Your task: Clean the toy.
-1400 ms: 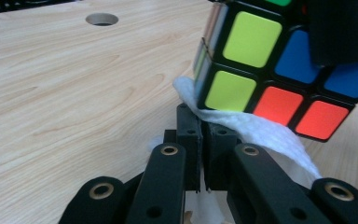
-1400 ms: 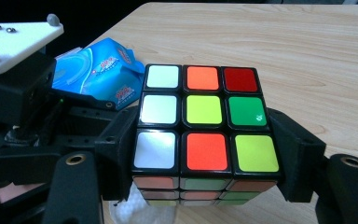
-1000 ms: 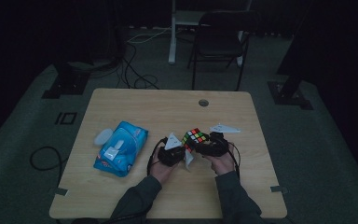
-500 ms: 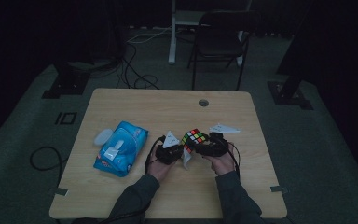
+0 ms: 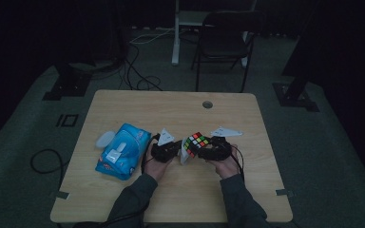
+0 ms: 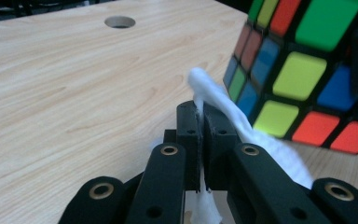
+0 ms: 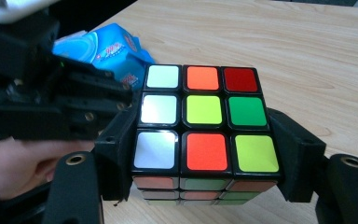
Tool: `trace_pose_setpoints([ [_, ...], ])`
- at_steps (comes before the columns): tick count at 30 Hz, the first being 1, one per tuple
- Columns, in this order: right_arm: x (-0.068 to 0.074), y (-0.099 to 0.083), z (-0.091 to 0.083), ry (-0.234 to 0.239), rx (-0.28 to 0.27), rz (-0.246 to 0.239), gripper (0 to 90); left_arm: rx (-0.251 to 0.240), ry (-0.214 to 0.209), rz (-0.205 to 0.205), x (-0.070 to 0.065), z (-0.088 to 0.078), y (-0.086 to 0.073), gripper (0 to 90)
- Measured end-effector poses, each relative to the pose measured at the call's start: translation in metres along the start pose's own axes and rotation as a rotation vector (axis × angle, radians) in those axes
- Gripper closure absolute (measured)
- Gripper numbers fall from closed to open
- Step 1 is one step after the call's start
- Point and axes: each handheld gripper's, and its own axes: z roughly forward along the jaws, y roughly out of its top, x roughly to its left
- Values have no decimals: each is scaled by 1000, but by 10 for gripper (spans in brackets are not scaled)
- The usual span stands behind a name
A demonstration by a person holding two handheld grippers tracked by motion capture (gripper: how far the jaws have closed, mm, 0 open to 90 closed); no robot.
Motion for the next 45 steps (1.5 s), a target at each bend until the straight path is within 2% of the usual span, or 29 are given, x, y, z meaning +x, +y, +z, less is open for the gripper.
trace_pose_setpoints([
  [18,7,-5,9,22,70,-96,340,-20,-73,-6,2,-3,16,877],
  [29,16,-7,15,41,101,-155,341,-47,-90,1,1,-7,29,874],
  [35,19,-7,14,38,102,-180,340,-53,-97,14,0,-7,34,873],
  [45,21,-4,9,39,75,-196,340,-13,-98,9,3,-1,29,873],
])
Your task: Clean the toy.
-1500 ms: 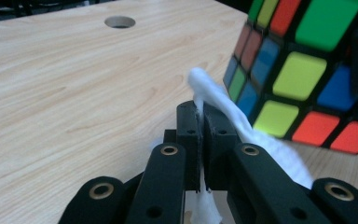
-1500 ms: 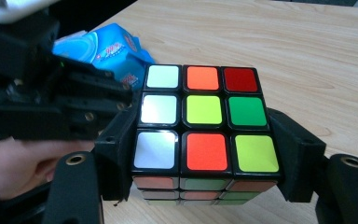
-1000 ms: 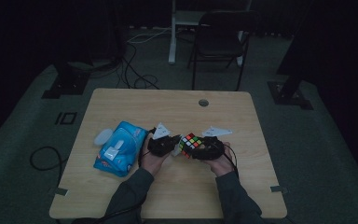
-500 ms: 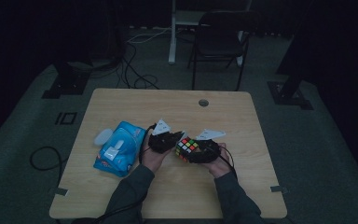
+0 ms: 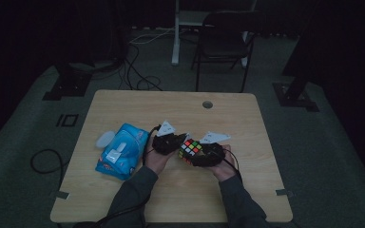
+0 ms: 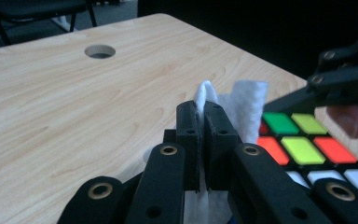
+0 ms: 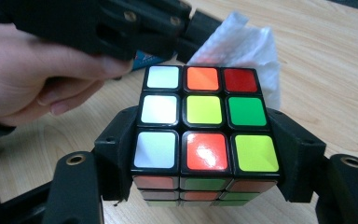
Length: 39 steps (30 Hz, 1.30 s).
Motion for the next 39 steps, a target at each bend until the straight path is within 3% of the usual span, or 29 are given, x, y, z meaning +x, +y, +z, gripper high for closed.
trace_pose_setpoints([
  [14,-5,1,-7,3,-26,5,341,52,-21,-16,2,3,-15,874],
  [33,-6,-3,0,11,-1,-1,341,-32,-62,-13,-1,-15,7,874],
  [39,-5,-3,1,10,4,-5,341,-27,-77,13,-7,-15,13,874],
])
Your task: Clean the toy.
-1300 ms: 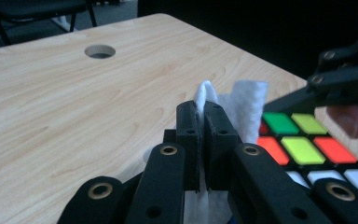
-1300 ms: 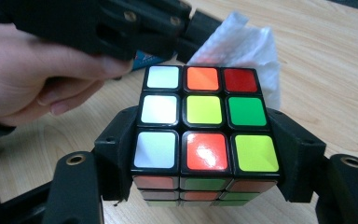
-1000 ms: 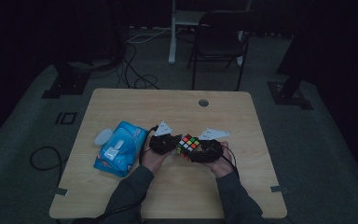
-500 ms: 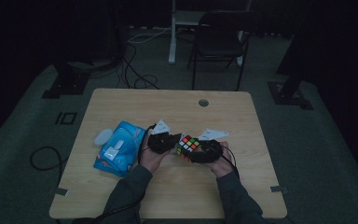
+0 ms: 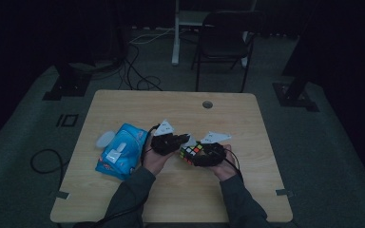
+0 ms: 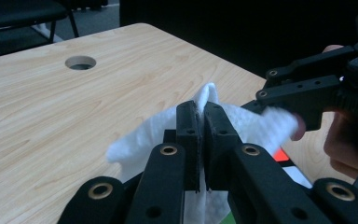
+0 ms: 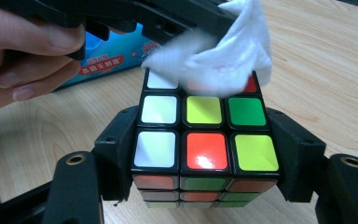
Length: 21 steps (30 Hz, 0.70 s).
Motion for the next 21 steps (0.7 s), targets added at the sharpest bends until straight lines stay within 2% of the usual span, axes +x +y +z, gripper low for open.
trace_pose_setpoints([
  [5,0,0,0,-5,3,-5,341,2,3,0,-3,1,1,873],
  [8,0,0,0,-5,4,-3,341,7,-8,14,-7,2,2,873],
  [14,0,-1,2,-13,11,-8,340,48,-61,48,-19,10,2,873],
  [18,0,-2,2,-19,20,-14,341,57,-89,55,-23,13,2,873],
  [21,0,-1,3,-17,17,-16,341,76,-138,87,-31,15,4,874],
])
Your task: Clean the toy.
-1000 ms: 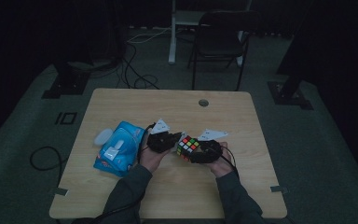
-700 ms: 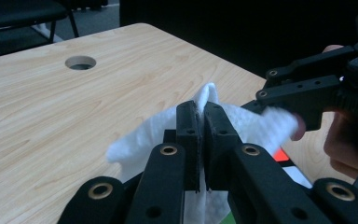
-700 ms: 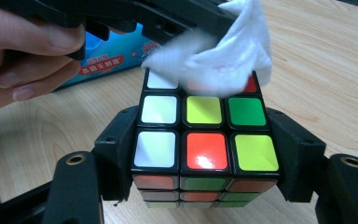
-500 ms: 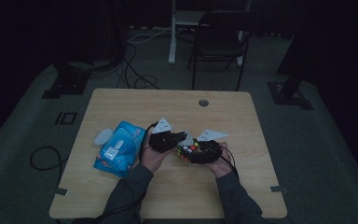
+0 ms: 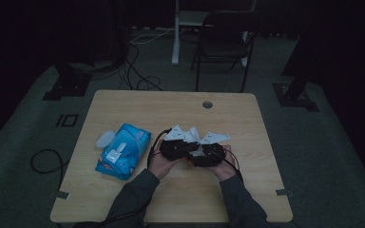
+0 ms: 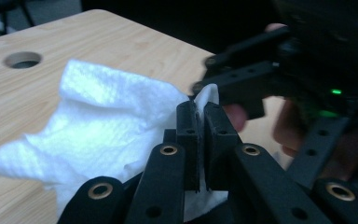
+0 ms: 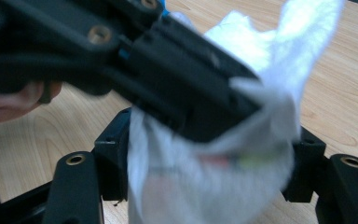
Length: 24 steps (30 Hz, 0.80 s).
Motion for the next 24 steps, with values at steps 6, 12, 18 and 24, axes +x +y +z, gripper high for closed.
trace_pose_setpoints([
  [6,0,0,-1,-2,-6,0,341,9,-34,27,-5,3,2,874],
  [12,1,1,-1,-6,-4,-11,341,1,-4,23,1,-1,1,873],
  [18,2,1,-1,-9,1,-18,341,-9,50,-16,15,-8,-1,873],
  [24,2,1,-2,-10,-3,-17,341,-20,104,-39,23,-14,-2,872],
])
